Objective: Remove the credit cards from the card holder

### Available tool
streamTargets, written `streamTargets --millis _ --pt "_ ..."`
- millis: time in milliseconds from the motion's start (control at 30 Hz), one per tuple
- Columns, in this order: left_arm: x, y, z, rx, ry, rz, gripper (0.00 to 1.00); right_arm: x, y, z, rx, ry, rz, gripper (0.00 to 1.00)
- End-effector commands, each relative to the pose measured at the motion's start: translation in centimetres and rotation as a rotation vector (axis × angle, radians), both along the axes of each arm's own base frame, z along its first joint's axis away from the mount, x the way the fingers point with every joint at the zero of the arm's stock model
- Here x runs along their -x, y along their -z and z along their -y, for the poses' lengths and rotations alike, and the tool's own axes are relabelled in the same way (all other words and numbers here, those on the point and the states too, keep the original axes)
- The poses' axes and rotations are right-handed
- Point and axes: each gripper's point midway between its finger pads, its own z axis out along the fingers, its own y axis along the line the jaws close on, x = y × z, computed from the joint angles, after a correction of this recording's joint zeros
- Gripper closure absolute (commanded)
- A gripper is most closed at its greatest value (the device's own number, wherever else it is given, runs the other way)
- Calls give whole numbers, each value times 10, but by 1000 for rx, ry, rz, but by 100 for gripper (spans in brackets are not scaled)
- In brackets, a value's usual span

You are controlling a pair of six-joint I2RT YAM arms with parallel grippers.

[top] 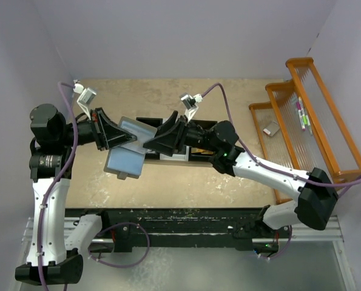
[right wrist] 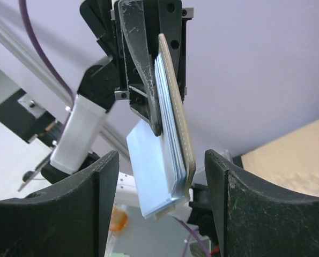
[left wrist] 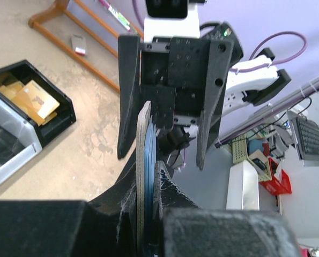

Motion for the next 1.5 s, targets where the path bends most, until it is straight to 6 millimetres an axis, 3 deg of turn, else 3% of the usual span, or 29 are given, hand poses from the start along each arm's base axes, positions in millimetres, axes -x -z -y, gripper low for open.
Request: streamTargets --millis 0,67,167,233,267,367,400,467,567,733,867,1100,1267,1367,1467 --pt "-4 -35 1 67 -46 55 100 13 -49 4 -205 -16 23 36" --pt "-3 -37 1 76 -47 50 100 16 -50 3 -229 -32 18 45" --pt "2 -37 2 80 -31 45 100 19 -49 2 -235 -54 13 75" --pt "5 -32 3 68 -5 37 93 27 -42 1 -198 -100 17 100" --pt "7 -29 3 56 10 45 84 30 -42 2 -180 -124 23 100" --pt "9 -18 1 -23 29 103 42 35 -28 2 -15 -208 81 100" --pt "11 -15 -1 -65 34 146 34 40 -27 0 60 -256 111 100" --pt "12 -12 -4 -145 37 243 27 45 -1 -3 252 -332 151 100" --pt "12 2 -10 -250 59 327 25 32 35 -3 461 -321 219 100" --pt "3 38 -19 -353 110 296 30 27 56 3 610 -346 283 100" --pt "5 51 -17 -337 163 242 35 15 61 3 683 -319 322 100" --pt "-4 84 -22 -380 169 186 33 6 58 -9 727 -316 370 100" --pt "-5 89 -20 -387 186 181 35 3 49 -16 710 -322 392 100" --pt "-6 91 -20 -391 190 176 46 2 46 -19 711 -330 409 100" --pt "-5 87 -17 -369 194 171 70 3 44 -22 704 -340 410 99"
